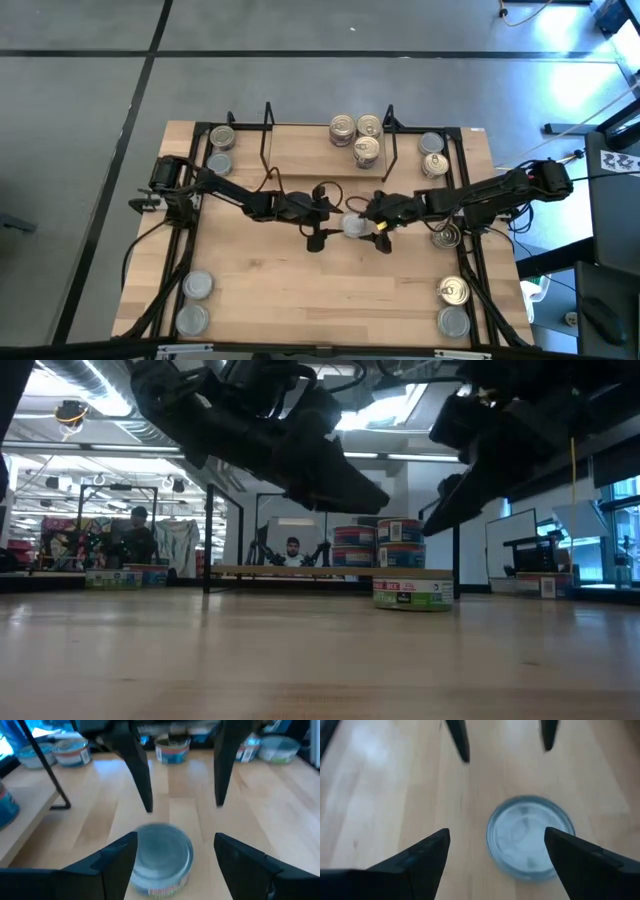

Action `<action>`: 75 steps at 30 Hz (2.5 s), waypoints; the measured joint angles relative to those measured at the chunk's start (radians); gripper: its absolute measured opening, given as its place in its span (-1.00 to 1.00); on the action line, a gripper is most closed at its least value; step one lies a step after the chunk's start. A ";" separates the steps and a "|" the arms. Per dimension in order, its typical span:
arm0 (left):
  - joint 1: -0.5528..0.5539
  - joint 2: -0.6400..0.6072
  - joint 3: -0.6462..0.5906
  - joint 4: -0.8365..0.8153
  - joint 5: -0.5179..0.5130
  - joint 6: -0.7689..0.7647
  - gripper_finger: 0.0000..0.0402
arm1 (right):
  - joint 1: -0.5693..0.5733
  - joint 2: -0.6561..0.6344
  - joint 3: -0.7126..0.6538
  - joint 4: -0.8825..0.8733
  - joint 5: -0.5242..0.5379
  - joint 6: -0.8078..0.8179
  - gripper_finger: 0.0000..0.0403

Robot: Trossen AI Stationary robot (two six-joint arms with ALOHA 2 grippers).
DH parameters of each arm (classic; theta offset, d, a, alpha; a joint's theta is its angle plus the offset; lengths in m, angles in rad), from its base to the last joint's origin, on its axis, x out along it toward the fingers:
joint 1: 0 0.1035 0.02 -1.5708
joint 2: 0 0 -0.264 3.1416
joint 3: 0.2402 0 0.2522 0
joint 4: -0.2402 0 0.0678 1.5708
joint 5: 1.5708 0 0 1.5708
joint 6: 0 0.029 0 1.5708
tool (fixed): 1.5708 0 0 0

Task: Stack canned seafood by type on shelf
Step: Put the green and white tuna can on the shelf

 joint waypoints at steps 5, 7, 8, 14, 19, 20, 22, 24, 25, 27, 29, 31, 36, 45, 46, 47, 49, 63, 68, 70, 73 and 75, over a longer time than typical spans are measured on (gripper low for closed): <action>0.028 0.071 0.005 0.066 0.048 -0.022 0.32 | 0.063 0.000 0.000 -0.017 0.101 -0.018 0.55; 0.037 0.102 0.014 0.067 0.049 -0.024 0.32 | 0.085 0.000 0.000 -0.025 0.132 -0.019 0.53; 0.039 0.116 0.022 0.069 0.049 -0.027 0.32 | 0.095 0.005 0.000 -0.029 0.145 -0.019 0.52; 0.042 0.196 0.073 0.086 0.070 -0.010 0.32 | 0.127 0.047 0.000 -0.025 0.179 -0.021 0.48; 0.050 0.245 0.103 0.084 0.074 0.007 0.32 | 0.127 0.094 0.000 -0.019 0.183 -0.020 0.46; 0.055 0.253 0.104 0.084 0.070 0.005 0.32 | 0.127 0.104 0.000 -0.016 0.183 -0.021 0.46; 0.064 0.265 0.106 0.090 0.067 -0.012 0.32 | 0.127 0.123 0.000 -0.016 0.184 -0.035 0.46; 0.070 0.278 0.107 0.102 0.066 -0.028 0.32 | 0.127 0.143 0.000 -0.008 0.185 -0.055 0.46; 0.072 0.282 0.107 0.105 0.067 -0.033 0.32 | 0.127 0.154 0.000 -0.004 0.185 -0.066 0.46; 0.074 0.292 0.109 0.110 0.073 -0.034 0.32 | 0.127 0.174 0.000 0.016 0.185 -0.097 0.46; 0.074 0.299 0.109 0.110 0.074 -0.035 0.32 | 0.127 0.189 0.000 0.041 0.185 -0.125 0.46; 0.074 0.301 0.110 0.107 0.075 -0.036 0.32 | 0.127 0.197 0.000 0.051 0.189 -0.146 0.46; 0.082 0.303 0.109 0.102 0.098 -0.076 0.32 | 0.140 0.197 0.000 0.057 0.236 -0.175 0.46; 0.145 0.302 0.089 0.115 0.224 -0.209 0.32 | 0.216 0.201 0.001 0.042 0.433 -0.298 0.46; 0.149 0.303 0.088 0.116 0.225 -0.217 0.32 | 0.223 0.202 0.001 0.031 0.450 -0.315 0.46; 0.151 0.302 0.088 0.116 0.228 -0.218 0.32 | 0.228 0.202 0.001 0.020 0.465 -0.330 0.46; 0.151 0.303 0.087 0.119 0.227 -0.201 0.32 | 0.233 0.202 0.001 0.020 0.502 -0.360 0.46; 0.145 0.304 0.084 0.140 0.214 -0.204 0.32 | 0.232 0.348 0.002 0.095 0.707 -0.564 0.46; 0.145 0.305 0.083 0.139 0.215 -0.207 0.32 | 0.231 0.414 0.007 0.191 0.792 -0.667 0.45; 0.145 0.304 0.083 0.139 0.216 -0.209 0.32 | 0.231 0.422 0.015 0.187 0.788 -0.676 0.36; 0.144 0.304 0.083 0.143 0.216 -0.214 0.32 | 0.231 0.421 0.027 0.171 0.773 -0.658 0.04; 0.144 0.303 0.082 0.157 0.212 -0.237 0.32 | 0.233 0.420 0.037 0.147 0.773 -0.637 -0.23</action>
